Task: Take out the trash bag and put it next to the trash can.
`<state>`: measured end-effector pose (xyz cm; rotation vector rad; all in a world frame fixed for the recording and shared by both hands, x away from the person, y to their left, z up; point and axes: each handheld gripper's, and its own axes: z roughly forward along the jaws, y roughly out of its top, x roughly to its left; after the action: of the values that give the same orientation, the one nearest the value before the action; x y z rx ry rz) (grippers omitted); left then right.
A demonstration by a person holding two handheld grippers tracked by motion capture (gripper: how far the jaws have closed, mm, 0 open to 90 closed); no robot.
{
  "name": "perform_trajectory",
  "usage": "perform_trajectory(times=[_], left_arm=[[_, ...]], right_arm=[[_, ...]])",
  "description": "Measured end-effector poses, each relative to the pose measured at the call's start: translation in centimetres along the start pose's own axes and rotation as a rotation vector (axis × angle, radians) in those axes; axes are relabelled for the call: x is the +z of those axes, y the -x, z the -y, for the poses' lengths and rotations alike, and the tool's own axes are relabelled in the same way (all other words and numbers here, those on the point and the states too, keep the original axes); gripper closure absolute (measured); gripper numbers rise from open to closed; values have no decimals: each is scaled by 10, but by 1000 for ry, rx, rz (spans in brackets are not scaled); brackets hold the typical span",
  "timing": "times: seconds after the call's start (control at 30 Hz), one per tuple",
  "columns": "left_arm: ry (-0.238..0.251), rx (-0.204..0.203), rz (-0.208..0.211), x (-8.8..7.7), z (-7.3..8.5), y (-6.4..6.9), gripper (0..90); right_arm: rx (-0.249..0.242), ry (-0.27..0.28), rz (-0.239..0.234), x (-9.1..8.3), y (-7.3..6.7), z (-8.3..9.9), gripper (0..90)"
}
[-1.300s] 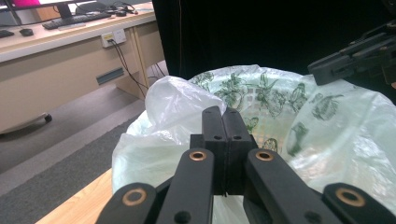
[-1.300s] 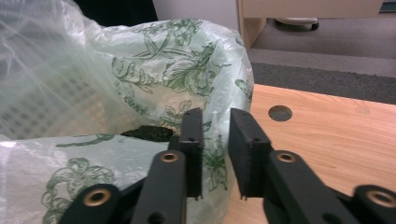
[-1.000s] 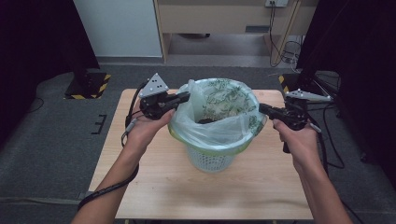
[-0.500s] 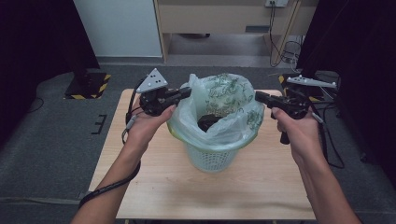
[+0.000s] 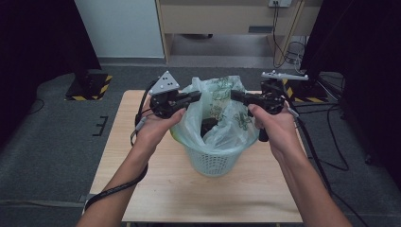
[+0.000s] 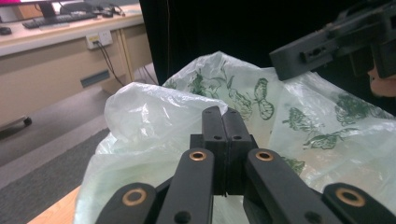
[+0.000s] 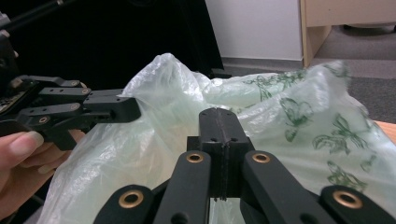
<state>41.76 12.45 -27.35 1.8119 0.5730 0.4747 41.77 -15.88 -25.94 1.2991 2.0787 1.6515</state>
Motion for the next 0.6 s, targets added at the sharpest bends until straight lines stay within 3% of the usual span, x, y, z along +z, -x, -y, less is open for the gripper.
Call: perform_trajectory(times=[0.1,0.17,0.33,0.43,0.53,0.6], left_arm=[[-8,3,2,1,3,2,900],[-9,1,3,3,4,1,900],[-13,5,-2,4,5,3,900],[-15,4,-3,5,6,3,900],[-13,-4,-2,6,6,3,900],[-8,-7,-1,6,5,3,900]], right_arm=[[-26,-15,26,3,1,2,892],[-43,-13,46,2,0,3,837],[-70,-11,78,-3,-4,5,591],[-88,-45,102,-2,-7,9,462],[-100,-84,126,3,-9,14,521],[-105,-104,129,6,-9,17,664]])
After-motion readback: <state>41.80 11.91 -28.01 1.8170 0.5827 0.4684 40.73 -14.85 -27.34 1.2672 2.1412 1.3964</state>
